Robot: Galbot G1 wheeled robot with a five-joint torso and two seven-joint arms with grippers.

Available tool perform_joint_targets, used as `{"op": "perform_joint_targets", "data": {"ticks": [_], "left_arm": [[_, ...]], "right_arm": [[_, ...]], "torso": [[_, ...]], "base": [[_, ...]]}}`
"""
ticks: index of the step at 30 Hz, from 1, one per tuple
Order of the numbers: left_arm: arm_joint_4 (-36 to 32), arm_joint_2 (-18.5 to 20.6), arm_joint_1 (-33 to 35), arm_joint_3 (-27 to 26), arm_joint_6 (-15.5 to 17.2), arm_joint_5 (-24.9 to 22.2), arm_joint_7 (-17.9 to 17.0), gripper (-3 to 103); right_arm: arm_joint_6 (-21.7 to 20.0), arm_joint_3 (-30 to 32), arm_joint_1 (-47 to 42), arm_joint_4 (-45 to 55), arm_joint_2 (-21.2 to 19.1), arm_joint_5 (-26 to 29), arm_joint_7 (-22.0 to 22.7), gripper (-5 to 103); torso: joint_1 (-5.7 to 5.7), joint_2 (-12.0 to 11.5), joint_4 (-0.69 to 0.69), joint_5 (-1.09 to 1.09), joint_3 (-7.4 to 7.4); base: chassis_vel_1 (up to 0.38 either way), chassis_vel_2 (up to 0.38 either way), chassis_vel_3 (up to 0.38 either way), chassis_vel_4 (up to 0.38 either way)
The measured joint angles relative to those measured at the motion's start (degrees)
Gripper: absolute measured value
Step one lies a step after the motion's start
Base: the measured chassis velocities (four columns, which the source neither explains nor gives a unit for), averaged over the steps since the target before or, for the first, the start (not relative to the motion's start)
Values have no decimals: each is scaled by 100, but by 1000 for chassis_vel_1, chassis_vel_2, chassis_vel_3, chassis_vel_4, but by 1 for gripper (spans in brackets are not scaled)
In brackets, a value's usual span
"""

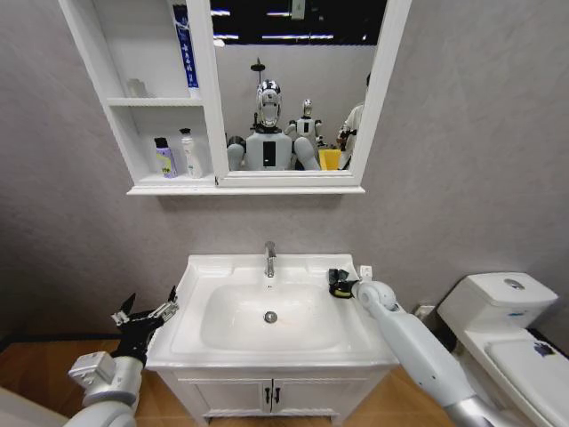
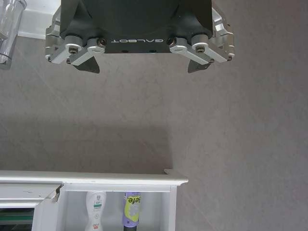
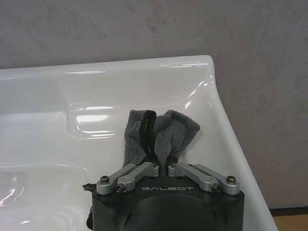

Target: Move facial cleanser and shampoo from washbasin to cabinet, then wipe washbasin with towel.

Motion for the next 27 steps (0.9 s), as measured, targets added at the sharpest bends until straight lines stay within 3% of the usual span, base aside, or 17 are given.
{"op": "perform_joint_targets", "data": {"ticks": [10, 14, 27], "left_arm": [[0, 0, 0, 0, -1, 0, 0, 100], [0, 0, 0, 0, 0, 0, 0, 100], [0, 0, 0, 0, 0, 0, 0, 100]], "right_arm": [[-9, 57, -694, 1530, -243, -38, 292, 2], [-9, -161, -1060, 2025, -247, -349, 282, 2], [-9, -765, -1015, 1500, 154, -519, 527, 2]], "torso": [[0, -1, 1, -2, 0], [0, 0, 1, -1, 0], [0, 0, 2, -1, 0]], "base": [[0, 0, 0, 0], [0, 0, 0, 0], [0, 0, 0, 0]]}}
